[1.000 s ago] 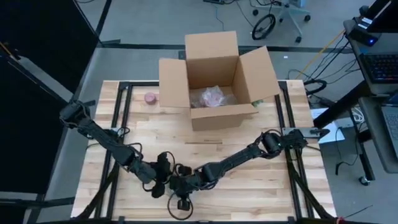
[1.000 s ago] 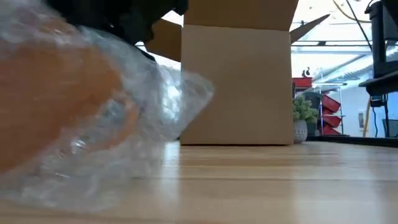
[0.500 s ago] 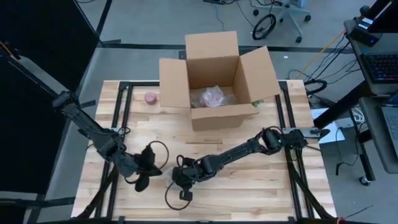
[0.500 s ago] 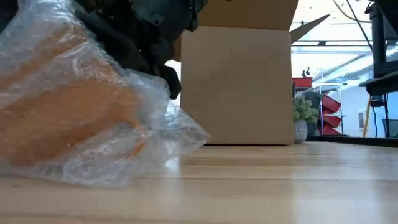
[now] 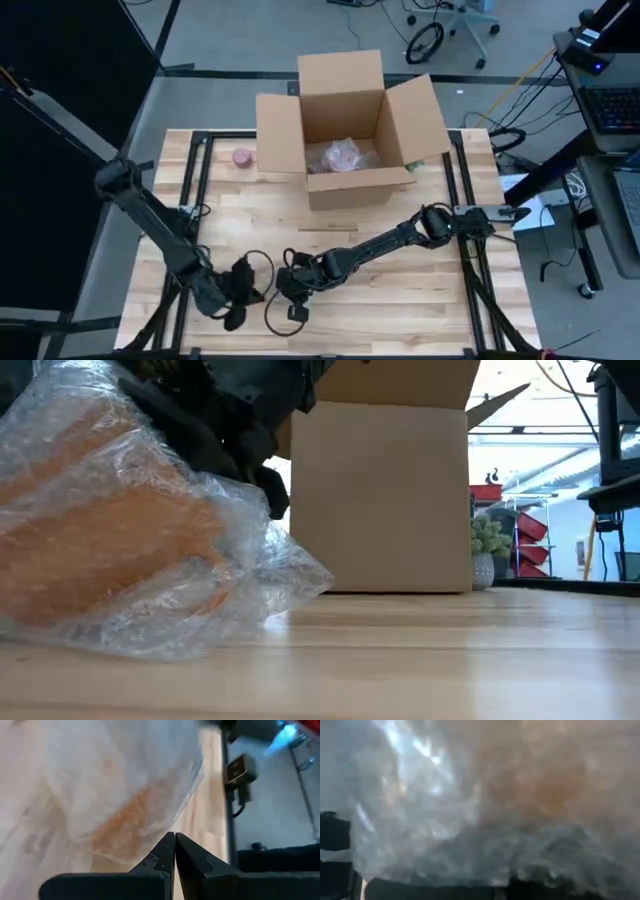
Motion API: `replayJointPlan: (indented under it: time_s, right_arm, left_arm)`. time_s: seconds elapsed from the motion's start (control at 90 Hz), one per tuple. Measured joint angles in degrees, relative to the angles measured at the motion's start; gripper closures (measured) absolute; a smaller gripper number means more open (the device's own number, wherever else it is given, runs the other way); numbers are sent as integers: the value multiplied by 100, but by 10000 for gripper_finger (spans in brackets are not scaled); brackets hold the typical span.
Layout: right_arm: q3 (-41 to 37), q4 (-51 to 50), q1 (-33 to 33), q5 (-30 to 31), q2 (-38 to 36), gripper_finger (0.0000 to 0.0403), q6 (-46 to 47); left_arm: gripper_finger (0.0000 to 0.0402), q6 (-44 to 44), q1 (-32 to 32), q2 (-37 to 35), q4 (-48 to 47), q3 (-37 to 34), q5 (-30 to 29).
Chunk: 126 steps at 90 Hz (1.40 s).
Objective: Wrap mug
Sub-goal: Wrap the orange cup with the bubble wrap
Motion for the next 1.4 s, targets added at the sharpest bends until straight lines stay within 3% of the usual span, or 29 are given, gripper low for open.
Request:
replayJointPlan:
  time_s: [0.333,0.522,0.667,0.811,0.933,1.178,1.4]
  right_arm:
    - [341,-747,0,-208,4,403,-264]
    - [422,-707,-6,-263,2,403,-284]
    - [422,-707,-30,-428,-2,403,-278]
    - [424,-692,-97,-510,-4,396,111]
    - [428,-695,-191,-911,-10,363,261]
    - [428,-775,-219,-1217,-228,276,462]
    - [430,-703,-259,-1184,-355,264,459]
  left_arm:
    - [402,357,216,1247,1095,-2,-231]
    - [401,1019,586,1607,1611,-4,-11]
    - [402,1372,843,1801,1993,-7,665]
    - [402,1337,858,1791,1961,-7,1050]
    - [402,936,763,1616,1760,-7,1344]
    - [402,739,462,1057,1206,-7,1400]
    - [402,518,157,311,271,-7,1273]
